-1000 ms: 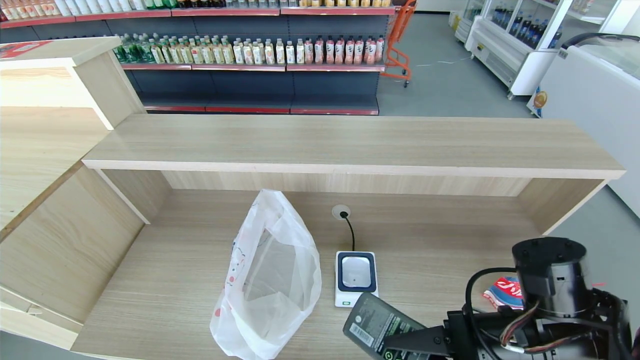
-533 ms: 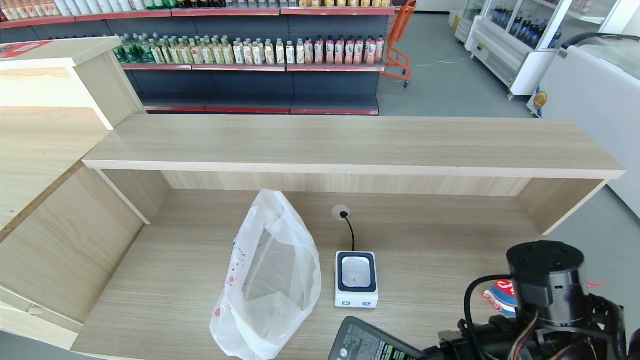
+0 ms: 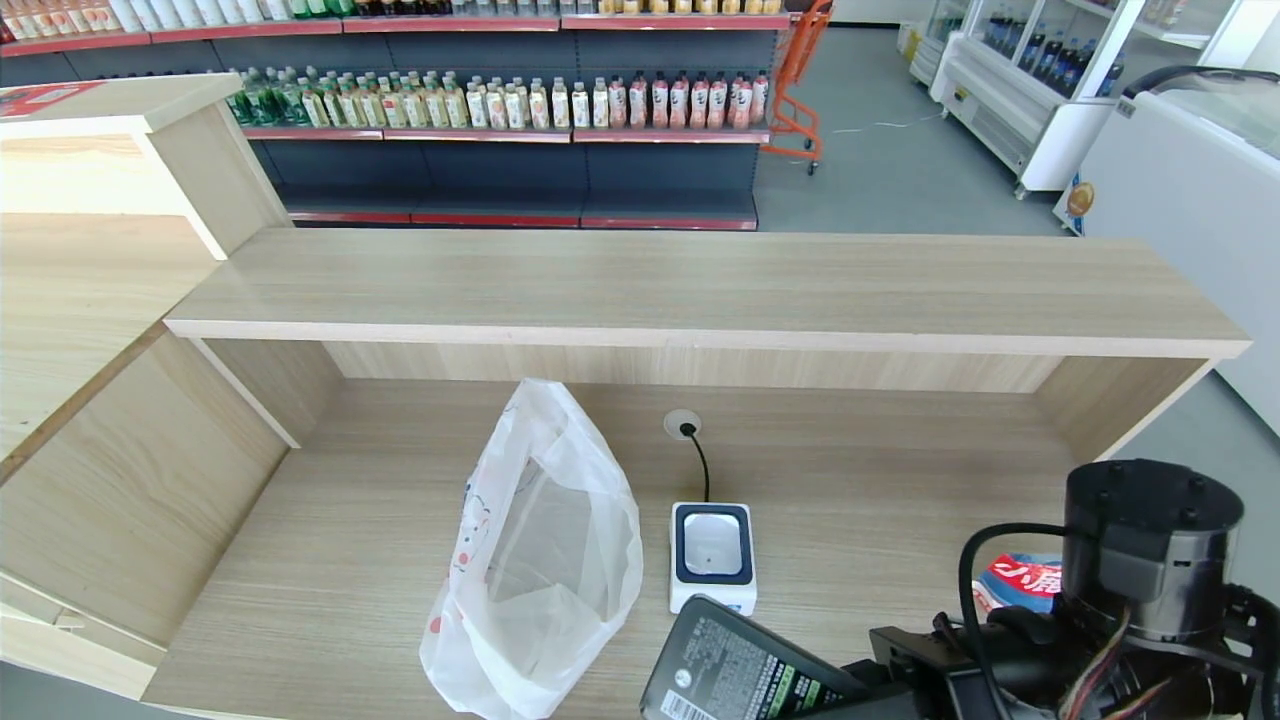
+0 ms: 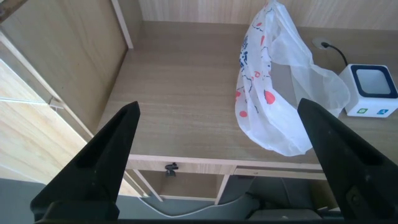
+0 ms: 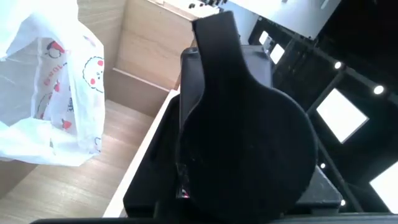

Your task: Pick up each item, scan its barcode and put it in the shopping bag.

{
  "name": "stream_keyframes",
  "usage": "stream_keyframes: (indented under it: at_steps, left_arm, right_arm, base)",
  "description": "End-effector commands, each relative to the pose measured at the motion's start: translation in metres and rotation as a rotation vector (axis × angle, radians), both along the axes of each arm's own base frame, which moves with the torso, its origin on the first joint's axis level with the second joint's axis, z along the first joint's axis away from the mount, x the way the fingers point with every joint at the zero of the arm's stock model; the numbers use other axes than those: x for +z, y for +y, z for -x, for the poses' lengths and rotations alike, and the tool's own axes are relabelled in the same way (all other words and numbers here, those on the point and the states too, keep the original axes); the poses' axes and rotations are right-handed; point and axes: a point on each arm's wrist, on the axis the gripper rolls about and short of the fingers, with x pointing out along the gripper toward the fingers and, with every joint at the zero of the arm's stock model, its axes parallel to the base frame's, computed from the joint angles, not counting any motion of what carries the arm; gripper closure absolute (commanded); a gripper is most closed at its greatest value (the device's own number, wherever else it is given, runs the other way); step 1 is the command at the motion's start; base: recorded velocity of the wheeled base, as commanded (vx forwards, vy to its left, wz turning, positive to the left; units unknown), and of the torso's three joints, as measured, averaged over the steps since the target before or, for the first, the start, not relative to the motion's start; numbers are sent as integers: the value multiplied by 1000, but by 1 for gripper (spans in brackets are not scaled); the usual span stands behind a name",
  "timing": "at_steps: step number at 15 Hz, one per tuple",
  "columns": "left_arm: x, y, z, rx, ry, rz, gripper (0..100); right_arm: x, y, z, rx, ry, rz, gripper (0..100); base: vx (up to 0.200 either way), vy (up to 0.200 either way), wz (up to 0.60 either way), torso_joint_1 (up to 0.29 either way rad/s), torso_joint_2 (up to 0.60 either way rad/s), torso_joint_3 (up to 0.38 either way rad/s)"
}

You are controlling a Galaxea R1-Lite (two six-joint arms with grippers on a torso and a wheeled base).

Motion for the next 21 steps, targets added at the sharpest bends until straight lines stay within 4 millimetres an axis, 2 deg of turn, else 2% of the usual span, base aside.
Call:
stream_keyframes:
  at_steps: [1, 21]
  left_arm:
    - [0, 0, 0, 0, -1, 0, 0]
    - [0, 0, 0, 0, -1, 1, 0]
  right_arm:
    - [0, 0, 0, 0, -2, -2, 100]
    - [-2, -2, 3, 0, 17, 10, 100]
  base:
    - [0, 0, 0, 0, 0, 0]
    - [0, 0, 0, 0, 0, 0]
